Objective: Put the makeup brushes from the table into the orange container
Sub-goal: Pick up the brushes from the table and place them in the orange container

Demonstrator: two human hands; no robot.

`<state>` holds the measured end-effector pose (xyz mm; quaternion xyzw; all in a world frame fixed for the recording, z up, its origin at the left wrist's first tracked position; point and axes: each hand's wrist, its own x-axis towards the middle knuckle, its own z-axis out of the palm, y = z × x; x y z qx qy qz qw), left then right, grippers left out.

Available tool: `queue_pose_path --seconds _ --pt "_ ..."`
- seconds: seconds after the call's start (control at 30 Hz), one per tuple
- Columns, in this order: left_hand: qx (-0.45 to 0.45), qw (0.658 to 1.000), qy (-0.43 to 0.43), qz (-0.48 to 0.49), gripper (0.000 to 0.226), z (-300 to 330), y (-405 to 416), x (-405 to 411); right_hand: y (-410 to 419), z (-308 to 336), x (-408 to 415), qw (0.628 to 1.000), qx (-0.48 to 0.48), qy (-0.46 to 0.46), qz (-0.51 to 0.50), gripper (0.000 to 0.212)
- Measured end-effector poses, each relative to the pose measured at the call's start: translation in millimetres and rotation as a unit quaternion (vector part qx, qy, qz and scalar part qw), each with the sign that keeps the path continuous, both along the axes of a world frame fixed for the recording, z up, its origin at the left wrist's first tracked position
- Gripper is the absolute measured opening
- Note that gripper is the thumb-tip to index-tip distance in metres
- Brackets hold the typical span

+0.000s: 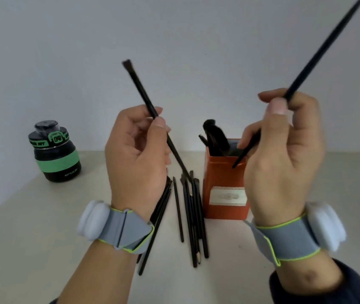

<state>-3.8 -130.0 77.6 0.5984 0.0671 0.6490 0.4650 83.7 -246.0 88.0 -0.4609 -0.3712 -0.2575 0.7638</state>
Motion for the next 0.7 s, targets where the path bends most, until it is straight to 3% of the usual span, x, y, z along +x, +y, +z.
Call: queue_pose_path --seconds 0.13,0.23,0.4,0.53,0.63,0.7 --pt "0.002 0.996 -0.088 -0.005 0.008 7 -21 7 -1 2 10 0.999 0.041 0.013 -0.027 0.019" --pt "0.02 0.995 -0.096 0.01 0.007 9 -32 15 -1 -1 15 0.998 0.021 0.016 -0.055 0.018" --pt "0.016 0.998 -0.051 0.035 0.008 7 -38 29 1 -8 25 0.99 -0.05 0.0 -0.13 0.02" --pt "0.013 1.0 -0.009 0.015 0.018 0 -34 37 5 -13 29 0.987 -0.104 -0.002 -0.119 0.013" --pt "0.018 0.998 0.06 0.0 0.028 -6 -31 43 8 -16 32 0.98 -0.162 -0.003 -0.118 0.013" --pt "0.023 0.994 0.107 0.004 0.027 -11 -28 47 9 -17 32 0.975 -0.182 -0.008 -0.126 0.024"
